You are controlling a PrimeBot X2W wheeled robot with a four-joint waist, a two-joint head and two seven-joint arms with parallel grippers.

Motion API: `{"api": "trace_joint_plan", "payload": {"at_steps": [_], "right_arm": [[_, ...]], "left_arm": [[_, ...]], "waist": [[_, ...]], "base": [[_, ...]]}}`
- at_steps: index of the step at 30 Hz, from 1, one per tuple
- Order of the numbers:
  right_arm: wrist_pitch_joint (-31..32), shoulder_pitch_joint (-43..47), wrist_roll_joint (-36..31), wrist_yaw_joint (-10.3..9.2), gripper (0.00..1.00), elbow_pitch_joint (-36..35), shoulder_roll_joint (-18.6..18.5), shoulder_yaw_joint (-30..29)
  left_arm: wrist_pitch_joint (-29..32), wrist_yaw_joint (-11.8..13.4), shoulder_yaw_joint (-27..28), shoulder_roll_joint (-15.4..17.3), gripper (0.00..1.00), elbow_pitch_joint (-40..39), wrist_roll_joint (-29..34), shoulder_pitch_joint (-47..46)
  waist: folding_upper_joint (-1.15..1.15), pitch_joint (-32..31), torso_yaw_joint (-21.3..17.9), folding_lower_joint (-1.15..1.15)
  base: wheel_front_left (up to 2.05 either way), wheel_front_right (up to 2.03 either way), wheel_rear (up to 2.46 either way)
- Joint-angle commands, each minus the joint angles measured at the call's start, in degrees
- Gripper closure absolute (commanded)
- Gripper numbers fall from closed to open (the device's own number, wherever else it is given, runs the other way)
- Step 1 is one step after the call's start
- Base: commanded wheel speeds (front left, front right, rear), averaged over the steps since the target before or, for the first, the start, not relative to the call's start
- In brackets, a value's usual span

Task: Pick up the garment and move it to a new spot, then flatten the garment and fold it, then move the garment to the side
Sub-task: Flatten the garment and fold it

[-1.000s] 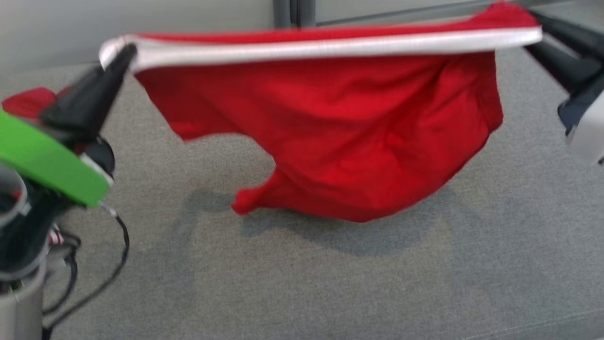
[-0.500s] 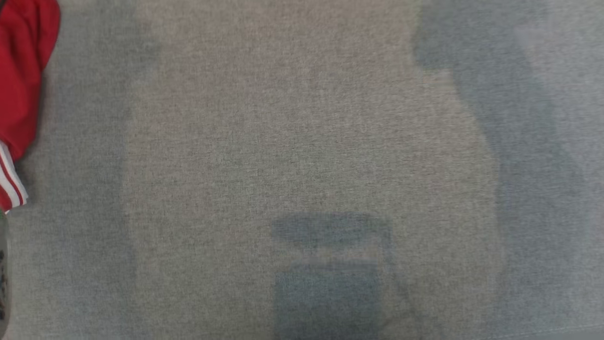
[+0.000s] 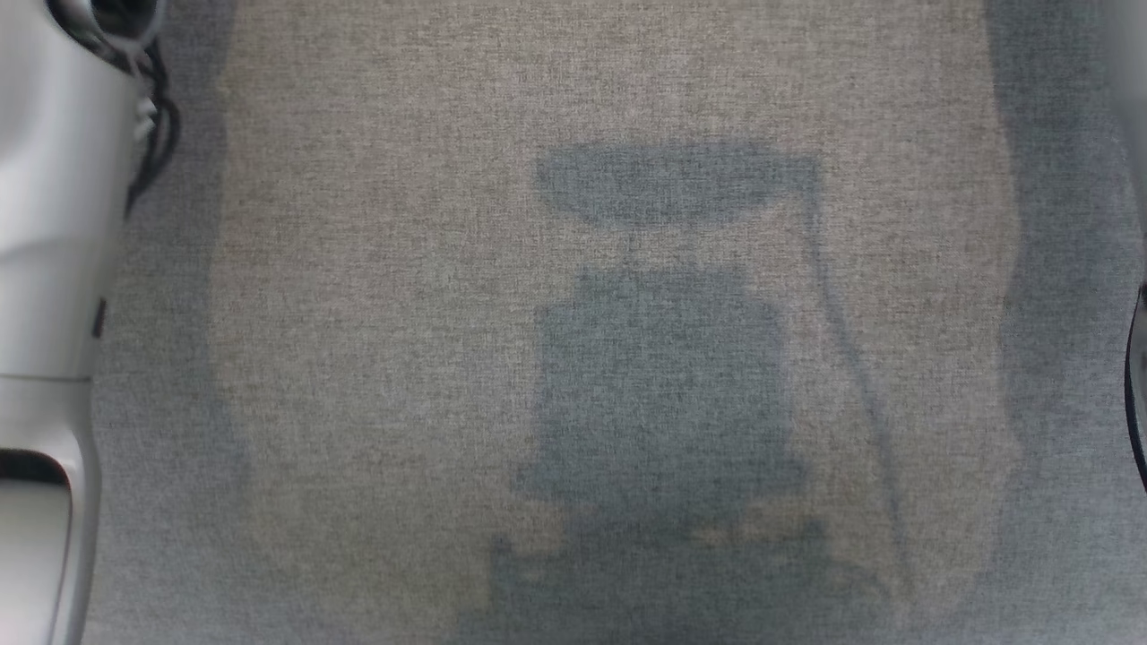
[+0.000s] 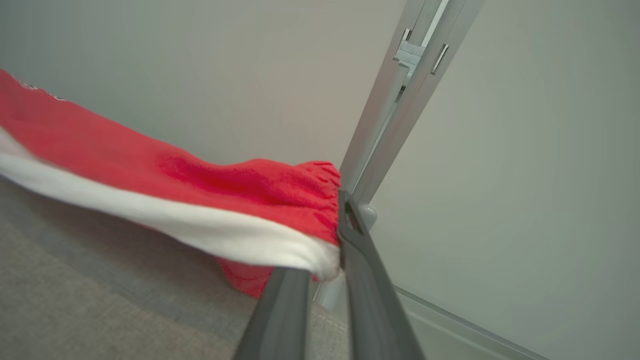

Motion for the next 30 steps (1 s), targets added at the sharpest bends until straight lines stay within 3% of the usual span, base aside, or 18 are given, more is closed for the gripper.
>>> {"api": "trace_joint_plan", "payload": {"at_steps": [1, 9, 13, 16, 20, 26, 27, 30], "right_arm": [[-1.7, 3.7, 0.7, -0.10, 1.00, 0.7, -1.6, 0.9], [-5.1, 21.2, 6.7, -0.10, 1.00, -4.1, -7.6, 5.2], [-4.9, 32.0, 9.8, -0.10, 1.00, -9.9, -11.2, 6.9], [-3.5, 40.4, 10.9, -0.11, 1.00, -15.4, -13.4, 7.0], [-1.9, 49.8, 11.2, -0.11, 1.00, -21.2, -14.8, 6.9], [1.9, 70.4, 11.8, -0.16, 1.00, -33.8, -16.6, 4.3], [3.0, 77.7, 11.6, -0.18, 1.00, -37.7, -16.1, 1.7], [4.7, 89.9, 11.5, -0.18, 1.00, -44.3, -15.0, -2.7]], "left_arm": [[-1.4, -0.1, -2.5, 0.8, 1.00, -0.4, -2.4, 3.3], [-4.2, 0.0, -9.0, 4.7, 1.00, -6.2, -11.4, 18.8], [-4.6, 0.0, -8.7, 7.0, 1.00, -10.5, -13.2, 28.6], [-4.7, 1.3, -7.7, 8.3, 1.00, -15.0, -13.7, 37.0], [-4.8, 3.9, -6.8, 9.5, 1.00, -21.8, -13.2, 47.4], [-4.9, 12.0, -5.9, 11.3, 1.00, -36.1, -12.8, 70.0], [-4.9, 14.8, -5.9, 11.4, 1.00, -39.6, -12.3, 76.7], [-4.9, 17.5, -6.1, 11.1, 1.00, -44.7, -13.6, 84.4]], "waist": [[0.47, 1.0, -0.3, -0.02], [0.47, -5.0, -1.7, -0.02], [0.47, -10.8, -1.9, -0.02], [0.47, -15.0, -2.0, -0.02], [0.47, -19.3, -2.2, -0.02], [0.47, -25.4, -1.6, -0.02], [0.47, -26.9, -1.5, -0.02], [0.47, -28.4, -0.3, -0.02]], "base": [[0.00, 0.00, 0.00], [0.00, 0.00, 0.00], [0.00, 0.00, 0.00], [0.00, 0.00, 0.00], [0.00, 0.00, 0.00], [0.00, 0.00, 0.00], [0.00, 0.00, 0.00], [0.00, 0.00, 0.00]]}}
